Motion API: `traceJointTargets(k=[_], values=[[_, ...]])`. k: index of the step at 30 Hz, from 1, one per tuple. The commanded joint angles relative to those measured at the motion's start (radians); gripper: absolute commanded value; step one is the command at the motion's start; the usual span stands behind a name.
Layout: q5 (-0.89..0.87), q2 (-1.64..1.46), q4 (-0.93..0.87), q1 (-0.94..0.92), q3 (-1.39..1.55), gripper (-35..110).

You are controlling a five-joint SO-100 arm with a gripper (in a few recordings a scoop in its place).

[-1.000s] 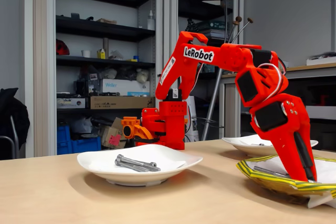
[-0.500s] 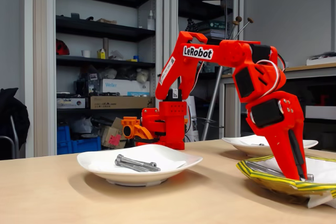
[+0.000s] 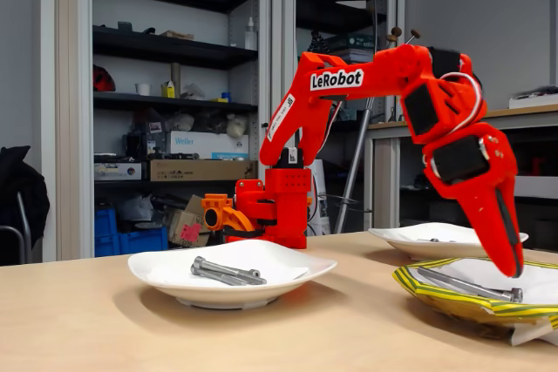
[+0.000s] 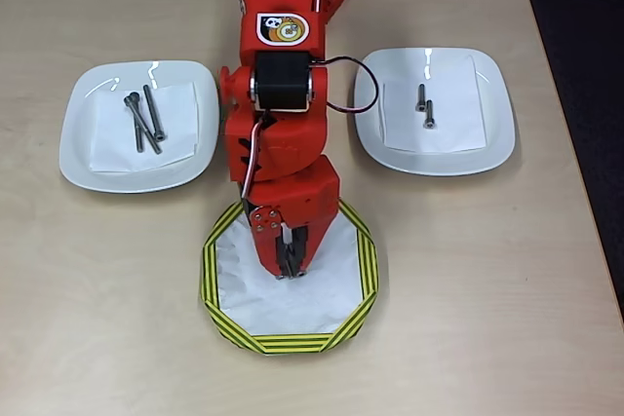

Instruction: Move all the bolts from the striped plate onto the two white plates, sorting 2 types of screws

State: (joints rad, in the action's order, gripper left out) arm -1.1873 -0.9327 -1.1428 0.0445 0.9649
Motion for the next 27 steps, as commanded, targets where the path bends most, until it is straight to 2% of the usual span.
traceJointTargets(k=[1,8,27], values=[[-0.044,-0.054,0.035,0.040,0.005,5],[-0.048,-0.048,0.100,0.035,0.064,6],[0.104,-0.129,0.058,-0.067,0.098,5]])
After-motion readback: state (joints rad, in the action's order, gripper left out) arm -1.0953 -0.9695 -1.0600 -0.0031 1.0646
